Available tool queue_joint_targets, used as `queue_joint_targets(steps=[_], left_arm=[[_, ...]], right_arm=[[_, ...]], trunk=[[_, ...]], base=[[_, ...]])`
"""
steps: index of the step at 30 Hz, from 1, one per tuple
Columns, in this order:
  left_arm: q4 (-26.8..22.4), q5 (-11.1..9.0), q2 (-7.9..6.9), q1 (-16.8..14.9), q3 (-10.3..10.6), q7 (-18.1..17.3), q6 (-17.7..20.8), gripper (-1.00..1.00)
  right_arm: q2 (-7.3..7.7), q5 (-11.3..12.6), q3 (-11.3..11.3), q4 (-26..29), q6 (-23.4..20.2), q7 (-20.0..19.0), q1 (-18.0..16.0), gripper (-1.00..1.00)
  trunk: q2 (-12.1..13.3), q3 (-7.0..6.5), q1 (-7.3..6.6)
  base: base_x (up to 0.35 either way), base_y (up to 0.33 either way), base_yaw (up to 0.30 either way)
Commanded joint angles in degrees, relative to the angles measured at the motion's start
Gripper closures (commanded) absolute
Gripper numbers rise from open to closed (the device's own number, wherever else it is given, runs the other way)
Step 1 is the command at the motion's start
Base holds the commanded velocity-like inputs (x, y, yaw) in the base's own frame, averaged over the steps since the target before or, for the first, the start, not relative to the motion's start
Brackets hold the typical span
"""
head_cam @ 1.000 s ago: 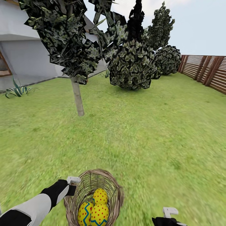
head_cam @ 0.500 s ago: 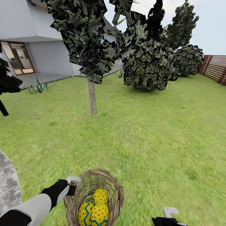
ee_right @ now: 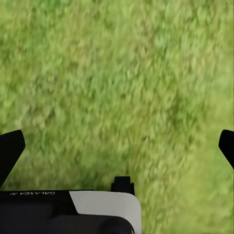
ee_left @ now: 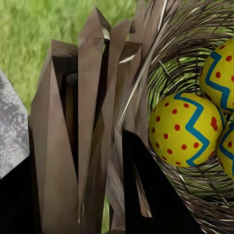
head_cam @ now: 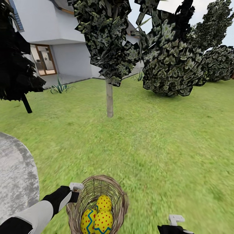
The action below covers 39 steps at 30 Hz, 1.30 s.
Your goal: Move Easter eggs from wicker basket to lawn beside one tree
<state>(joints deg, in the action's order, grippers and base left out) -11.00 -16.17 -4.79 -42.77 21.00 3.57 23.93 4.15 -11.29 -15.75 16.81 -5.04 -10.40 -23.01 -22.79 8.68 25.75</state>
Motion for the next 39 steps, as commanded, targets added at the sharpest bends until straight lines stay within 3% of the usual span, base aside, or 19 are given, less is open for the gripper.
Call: queue_joint_targets(steps=[1,12,27,39], left_arm=[[-0.2,-0.8,-0.04,0.0,0.2,0.3,0.3,1.00],[-0.2,-0.8,-0.05,0.0,0.2,0.3,0.3,1.00],[-0.2,-0.8,-0.05,0.0,0.3,0.3,0.3,1.00],[-0.2,-0.8,-0.13,0.0,0.2,0.3,0.3,1.00]], right_arm=[[-0.02,-0.6,-0.5,0.2,-0.3,-0.4,0.0,-1.00],[-0.11,-0.8,-0.5,0.2,-0.1,-0.5,0.0,-1.00],[-0.02,-1.5,-0.6,0.2,0.1,-0.7,0.0,-1.00],[-0.11,-1.5,-0.6,0.1,0.2,-0.7,0.0,-1.00]], trunk=[[-0.1,0.12,0.03],[-0.1,0.02,0.03],[-0.1,0.00,0.03],[-0.1,0.00,0.03]], base=[[0.000,0.000,0.293],[0.000,0.000,0.291],[0.000,0.000,0.013],[0.320,0.000,0.000]])
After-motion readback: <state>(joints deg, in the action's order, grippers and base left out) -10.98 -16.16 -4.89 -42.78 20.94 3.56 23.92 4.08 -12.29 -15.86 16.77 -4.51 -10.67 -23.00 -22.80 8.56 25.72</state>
